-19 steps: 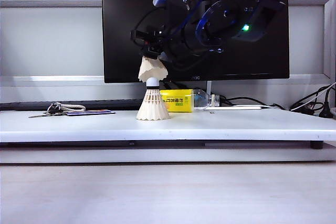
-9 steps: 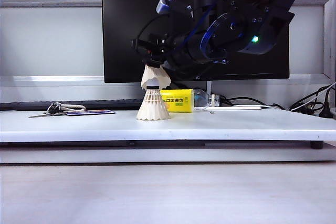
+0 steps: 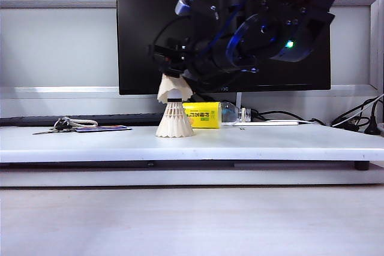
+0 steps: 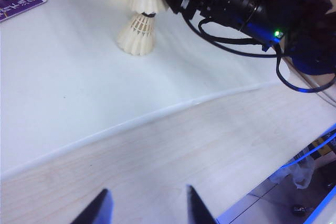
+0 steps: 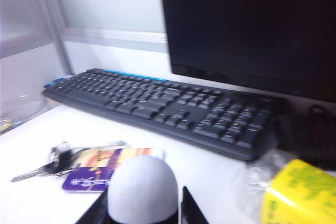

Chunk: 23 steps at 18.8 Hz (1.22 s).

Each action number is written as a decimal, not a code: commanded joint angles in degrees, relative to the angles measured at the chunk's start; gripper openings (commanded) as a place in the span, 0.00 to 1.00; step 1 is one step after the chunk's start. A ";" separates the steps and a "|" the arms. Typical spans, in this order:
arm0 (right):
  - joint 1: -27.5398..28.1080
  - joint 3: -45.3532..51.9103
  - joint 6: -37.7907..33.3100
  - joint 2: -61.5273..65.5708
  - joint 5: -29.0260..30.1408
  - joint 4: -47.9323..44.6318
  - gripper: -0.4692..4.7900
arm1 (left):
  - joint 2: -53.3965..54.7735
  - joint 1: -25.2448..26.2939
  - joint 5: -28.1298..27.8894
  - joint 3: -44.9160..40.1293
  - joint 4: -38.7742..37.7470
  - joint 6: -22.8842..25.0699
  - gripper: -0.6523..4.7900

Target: Stack the badminton balls on the table vertically.

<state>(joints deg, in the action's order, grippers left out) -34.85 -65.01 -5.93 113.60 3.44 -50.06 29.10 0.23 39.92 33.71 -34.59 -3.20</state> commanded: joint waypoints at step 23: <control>-1.92 4.09 0.79 0.11 -9.51 -10.71 0.55 | 0.00 -0.09 1.49 0.26 0.66 0.46 0.47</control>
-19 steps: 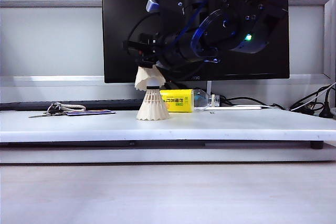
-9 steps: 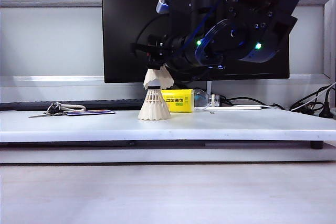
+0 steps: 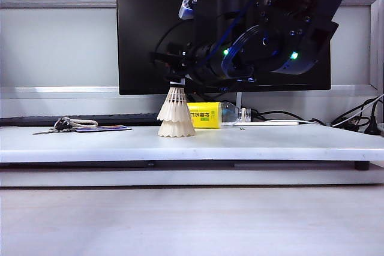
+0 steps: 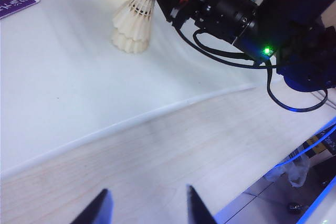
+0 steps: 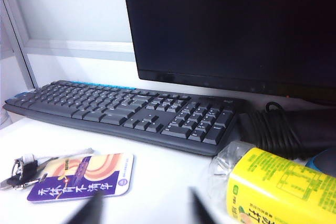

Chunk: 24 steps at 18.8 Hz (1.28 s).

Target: Stack the badminton balls on the table vertically.

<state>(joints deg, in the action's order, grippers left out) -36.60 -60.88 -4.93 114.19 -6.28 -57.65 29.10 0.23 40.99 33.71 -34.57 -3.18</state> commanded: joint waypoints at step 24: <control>18.43 24.46 11.98 -110.81 9.75 76.02 0.23 | -29.00 0.02 -4.66 0.13 4.17 -7.98 0.28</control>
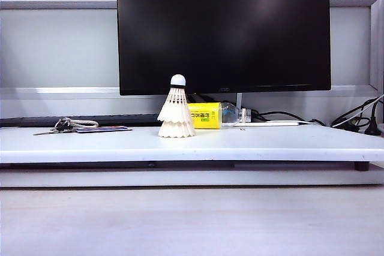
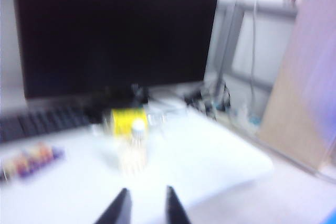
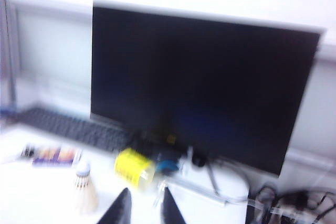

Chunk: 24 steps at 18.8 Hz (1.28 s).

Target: Stack the badminton balls on the table vertically.

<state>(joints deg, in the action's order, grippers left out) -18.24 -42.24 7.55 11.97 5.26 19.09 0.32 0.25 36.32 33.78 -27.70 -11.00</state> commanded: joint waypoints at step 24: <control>0.04 28.52 -3.30 -8.35 -5.51 -9.57 0.22 | 0.31 -0.04 -14.45 -20.72 18.05 -7.19 0.28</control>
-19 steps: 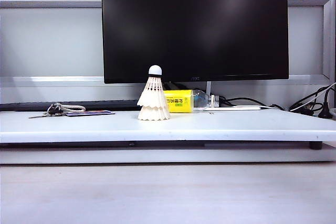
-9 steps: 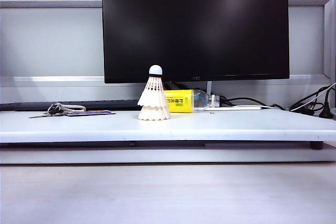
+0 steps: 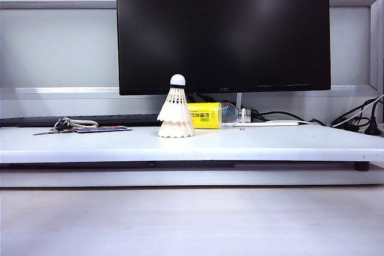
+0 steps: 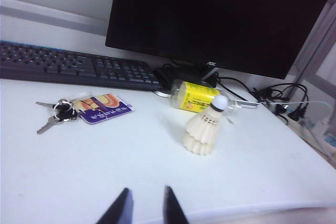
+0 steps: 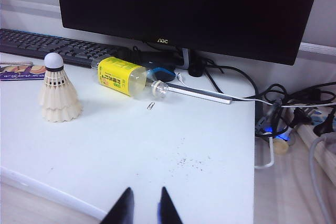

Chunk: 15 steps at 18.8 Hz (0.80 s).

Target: Stack the badminton balls on the table vertically.

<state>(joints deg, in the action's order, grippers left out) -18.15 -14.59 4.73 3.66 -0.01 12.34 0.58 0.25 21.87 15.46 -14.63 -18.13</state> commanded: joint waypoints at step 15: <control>-0.04 13.79 -0.15 -0.09 -0.37 -13.97 0.22 | 0.09 -0.04 -0.22 -15.19 19.63 9.05 0.15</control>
<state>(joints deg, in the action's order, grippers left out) -18.17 -0.89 4.51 3.60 -0.03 -0.12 0.54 0.25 21.80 0.38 4.58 -11.38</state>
